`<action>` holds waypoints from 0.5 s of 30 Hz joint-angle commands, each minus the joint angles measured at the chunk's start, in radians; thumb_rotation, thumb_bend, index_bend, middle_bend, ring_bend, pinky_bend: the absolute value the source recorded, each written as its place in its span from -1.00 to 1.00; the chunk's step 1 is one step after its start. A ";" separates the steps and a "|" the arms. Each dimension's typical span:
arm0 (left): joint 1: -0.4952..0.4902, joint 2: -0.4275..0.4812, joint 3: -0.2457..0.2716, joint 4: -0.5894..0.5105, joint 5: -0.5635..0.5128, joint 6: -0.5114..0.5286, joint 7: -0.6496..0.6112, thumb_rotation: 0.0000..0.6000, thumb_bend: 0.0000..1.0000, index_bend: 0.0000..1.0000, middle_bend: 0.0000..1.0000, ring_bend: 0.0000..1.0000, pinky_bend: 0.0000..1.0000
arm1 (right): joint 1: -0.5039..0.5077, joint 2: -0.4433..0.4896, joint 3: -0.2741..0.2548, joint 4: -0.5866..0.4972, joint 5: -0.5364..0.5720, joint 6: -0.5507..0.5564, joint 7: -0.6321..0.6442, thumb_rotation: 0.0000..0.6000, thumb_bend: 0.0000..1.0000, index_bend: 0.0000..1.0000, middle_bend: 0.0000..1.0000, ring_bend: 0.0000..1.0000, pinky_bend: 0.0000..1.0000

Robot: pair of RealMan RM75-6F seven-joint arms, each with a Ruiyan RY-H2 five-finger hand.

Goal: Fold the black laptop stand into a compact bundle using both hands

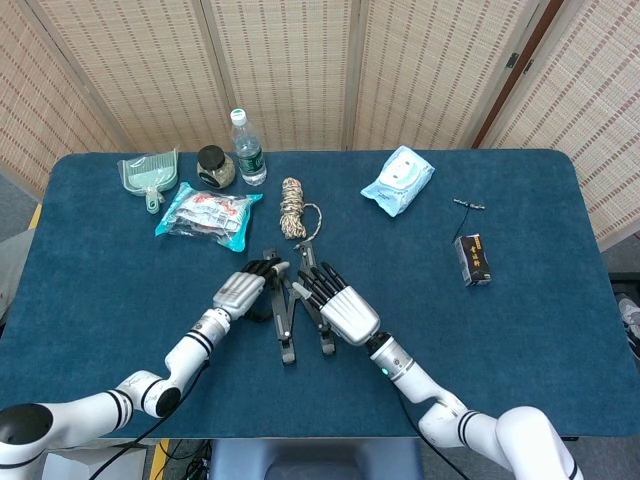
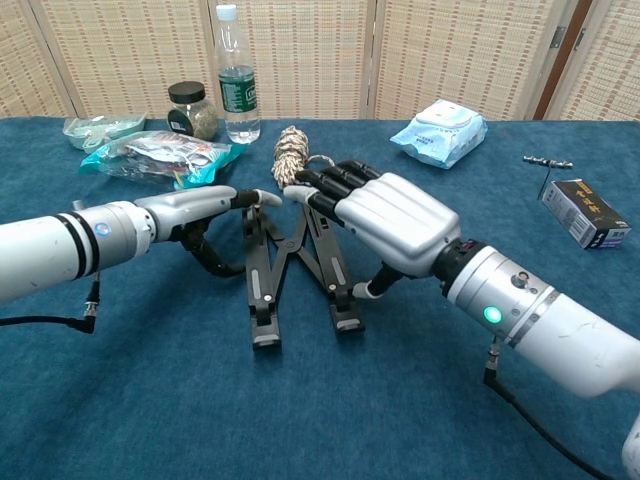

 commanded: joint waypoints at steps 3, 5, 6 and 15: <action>-0.005 0.012 0.001 -0.022 -0.002 -0.014 -0.006 1.00 -0.39 -0.93 -1.00 -1.00 -1.00 | 0.007 -0.010 0.000 0.010 -0.002 0.005 0.010 1.00 -1.00 -1.00 -1.00 -1.00 -1.00; -0.007 0.017 0.001 -0.032 -0.002 -0.018 -0.011 1.00 -0.39 -0.93 -1.00 -1.00 -1.00 | 0.012 -0.013 -0.001 0.017 -0.007 0.008 0.008 1.00 -1.00 -1.00 -1.00 -1.00 -1.00; -0.008 0.020 0.001 -0.035 -0.002 -0.017 -0.009 1.00 -0.39 -0.93 -1.00 -1.00 -1.00 | 0.014 -0.015 -0.003 0.022 -0.011 0.011 0.008 1.00 -1.00 -1.00 -1.00 -1.00 -1.00; 0.004 0.048 0.005 -0.060 -0.009 0.006 0.006 1.00 -0.39 -0.93 -1.00 -1.00 -1.00 | 0.018 0.001 -0.009 -0.001 -0.011 0.007 0.020 1.00 -1.00 -1.00 -1.00 -1.00 -1.00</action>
